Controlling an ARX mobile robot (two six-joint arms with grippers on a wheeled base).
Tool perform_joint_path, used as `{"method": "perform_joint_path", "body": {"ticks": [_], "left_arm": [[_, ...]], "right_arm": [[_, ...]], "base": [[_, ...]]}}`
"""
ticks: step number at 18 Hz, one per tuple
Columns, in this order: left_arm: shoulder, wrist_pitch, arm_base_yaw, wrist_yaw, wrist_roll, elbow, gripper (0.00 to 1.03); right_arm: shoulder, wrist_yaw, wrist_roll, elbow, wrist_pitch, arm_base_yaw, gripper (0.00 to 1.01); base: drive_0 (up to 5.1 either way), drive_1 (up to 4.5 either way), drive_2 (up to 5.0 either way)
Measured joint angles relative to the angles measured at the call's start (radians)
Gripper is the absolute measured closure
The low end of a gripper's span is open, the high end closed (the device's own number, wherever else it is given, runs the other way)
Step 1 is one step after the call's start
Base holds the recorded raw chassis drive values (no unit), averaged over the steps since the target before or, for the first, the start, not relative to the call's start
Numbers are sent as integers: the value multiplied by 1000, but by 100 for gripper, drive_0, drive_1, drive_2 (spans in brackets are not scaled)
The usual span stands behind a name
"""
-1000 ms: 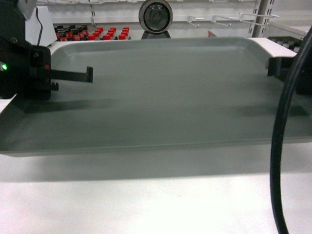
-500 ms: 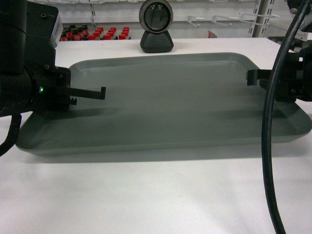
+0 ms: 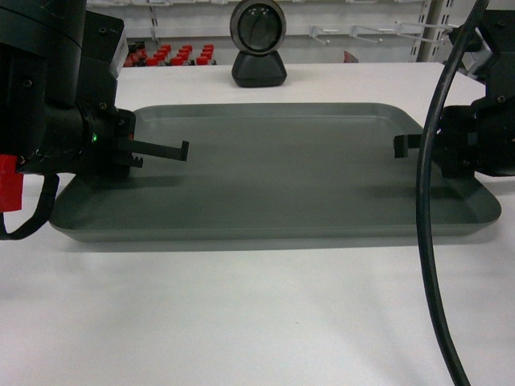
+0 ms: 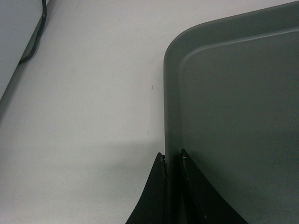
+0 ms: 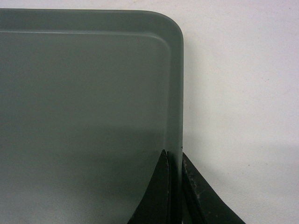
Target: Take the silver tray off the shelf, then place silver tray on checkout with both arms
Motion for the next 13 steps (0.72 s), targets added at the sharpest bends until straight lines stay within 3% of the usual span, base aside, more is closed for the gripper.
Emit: {"method": "perform_joint_path", "body": {"ticks": [5, 9, 11, 13], "left_arm": [[2, -17, 0, 0, -3, 6, 99], [2, -16, 0, 2, -15, 6, 99], [2, -29, -2, -5, -7, 9, 84], [2, -27, -7, -6, 7, 16, 62]], "right_arm": [[10, -7, -33, 12, -3, -5, 98], [10, -7, -37, 12, 0, -6, 98], [10, -19, -35, 12, 0, -6, 98], [10, -38, -94, 12, 2, -5, 78]], "base": [[0, 0, 0], [0, 0, 0], [0, 0, 0], [0, 0, 0]]}}
